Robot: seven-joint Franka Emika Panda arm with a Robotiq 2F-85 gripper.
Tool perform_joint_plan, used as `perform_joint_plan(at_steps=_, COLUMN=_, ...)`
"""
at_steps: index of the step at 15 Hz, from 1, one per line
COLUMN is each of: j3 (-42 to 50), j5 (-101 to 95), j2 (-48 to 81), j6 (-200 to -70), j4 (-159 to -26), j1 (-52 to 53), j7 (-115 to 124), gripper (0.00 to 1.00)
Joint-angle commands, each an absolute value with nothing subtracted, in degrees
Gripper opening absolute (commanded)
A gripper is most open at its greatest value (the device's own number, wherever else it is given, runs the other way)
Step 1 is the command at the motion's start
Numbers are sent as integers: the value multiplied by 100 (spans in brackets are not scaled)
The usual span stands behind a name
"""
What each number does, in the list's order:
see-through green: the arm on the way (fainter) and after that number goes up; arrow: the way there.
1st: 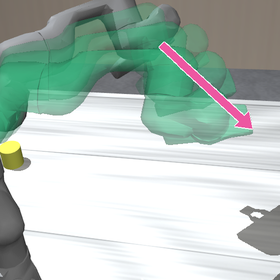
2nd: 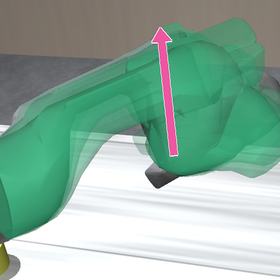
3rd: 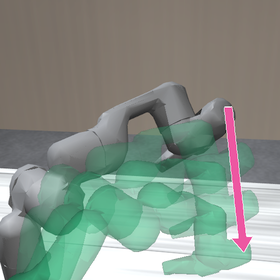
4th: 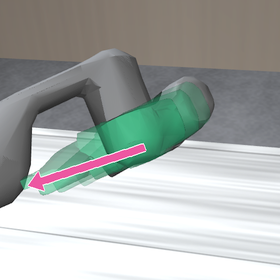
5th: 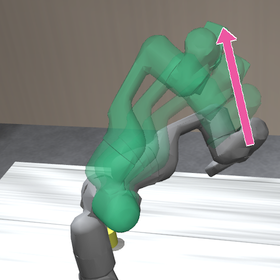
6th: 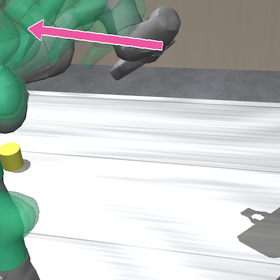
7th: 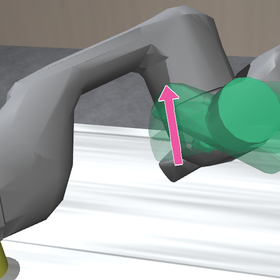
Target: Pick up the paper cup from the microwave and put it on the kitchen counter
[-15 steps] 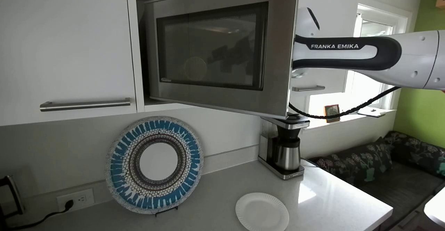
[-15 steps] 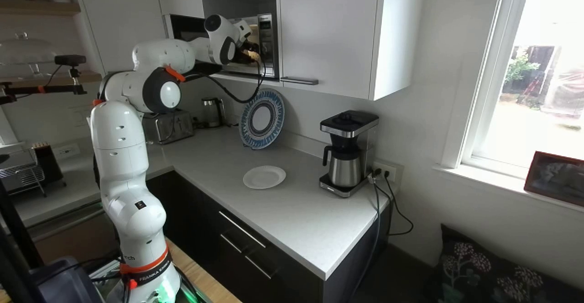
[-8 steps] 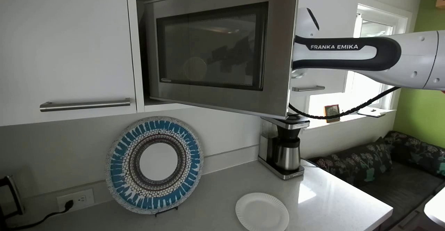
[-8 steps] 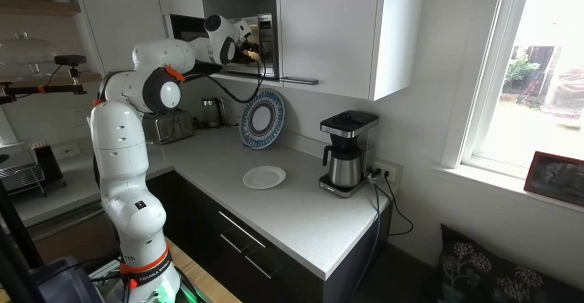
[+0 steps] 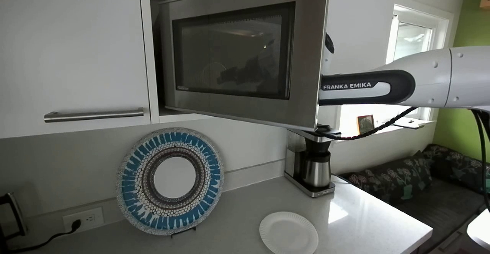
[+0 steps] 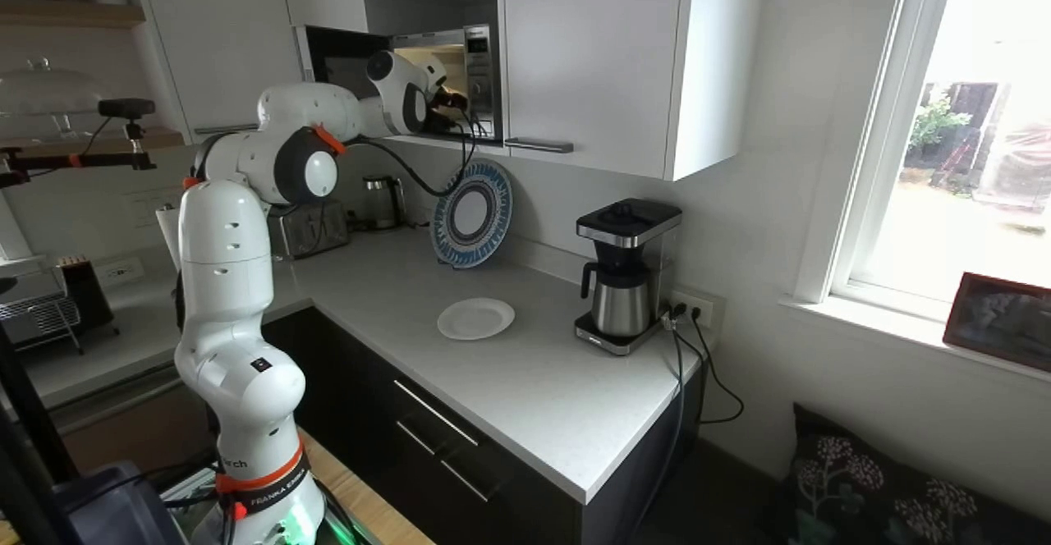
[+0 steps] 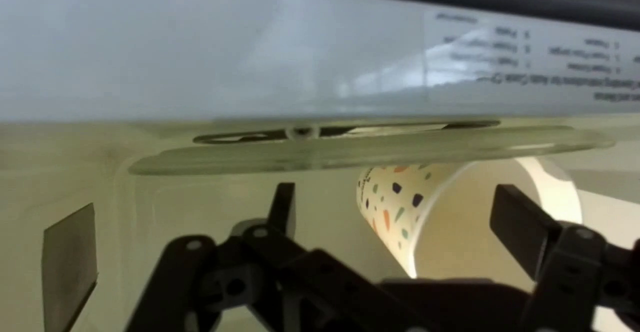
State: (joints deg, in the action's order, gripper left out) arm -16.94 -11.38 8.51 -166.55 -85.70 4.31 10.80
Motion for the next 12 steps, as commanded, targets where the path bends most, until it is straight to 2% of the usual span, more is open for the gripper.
perform_joint_plan(at_steps=1, j3=-1364, j5=-2070, j2=1006, j6=-17108, j4=-8445, j1=642, j7=1687, gripper=100)
perform_joint_plan(at_steps=4, j3=-1389, j5=-2233, j2=1221, j6=-17298, j4=-8235, j1=665, j7=1708, gripper=100)
perform_joint_plan(at_steps=5, j3=-1417, j5=-2228, j2=1274, j6=-17308, j4=-8175, j1=677, j7=1691, gripper=91)
perform_joint_plan(at_steps=6, j3=-1501, j5=-2109, j2=1360, j6=-17334, j4=-8107, j1=655, j7=1575, gripper=74)
perform_joint_plan(at_steps=12, j3=-1488, j5=-2214, j2=1477, j6=-17338, j4=-7921, j1=755, j7=1607, gripper=27)
